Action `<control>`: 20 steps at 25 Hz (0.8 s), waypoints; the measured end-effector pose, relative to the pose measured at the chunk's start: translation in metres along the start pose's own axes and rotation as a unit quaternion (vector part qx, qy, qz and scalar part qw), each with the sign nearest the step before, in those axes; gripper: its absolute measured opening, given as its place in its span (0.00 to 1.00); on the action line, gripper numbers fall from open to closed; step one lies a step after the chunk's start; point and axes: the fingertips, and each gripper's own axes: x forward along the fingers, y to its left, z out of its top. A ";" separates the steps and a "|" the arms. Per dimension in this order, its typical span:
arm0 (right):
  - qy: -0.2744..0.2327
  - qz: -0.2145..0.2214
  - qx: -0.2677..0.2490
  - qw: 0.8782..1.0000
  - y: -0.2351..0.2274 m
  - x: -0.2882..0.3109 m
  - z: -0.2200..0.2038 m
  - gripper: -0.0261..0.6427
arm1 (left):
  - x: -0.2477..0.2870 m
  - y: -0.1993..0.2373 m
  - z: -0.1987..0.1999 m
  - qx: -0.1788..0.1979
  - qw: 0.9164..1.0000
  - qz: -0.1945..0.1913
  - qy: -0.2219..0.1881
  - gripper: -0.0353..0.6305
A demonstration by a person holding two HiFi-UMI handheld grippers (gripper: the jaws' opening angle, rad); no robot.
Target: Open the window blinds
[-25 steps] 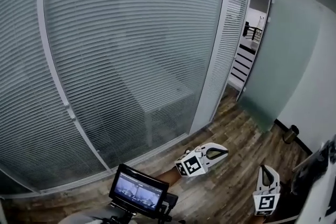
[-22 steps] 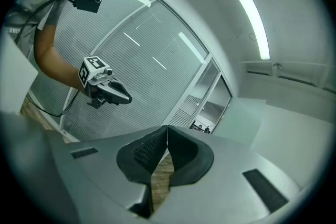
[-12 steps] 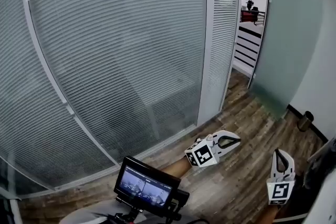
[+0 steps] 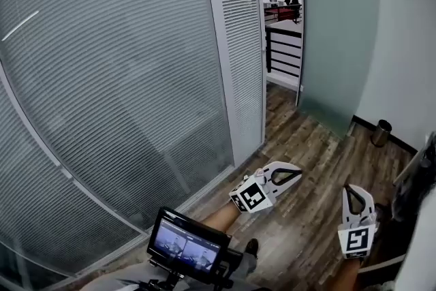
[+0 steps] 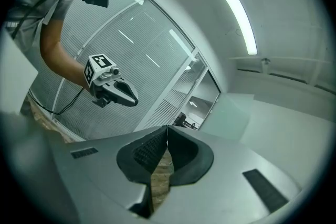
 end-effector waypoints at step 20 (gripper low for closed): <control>0.031 0.031 -0.066 0.997 -0.177 0.154 -0.125 0.04 | 0.264 0.114 -0.092 0.015 0.999 0.009 -0.035 0.05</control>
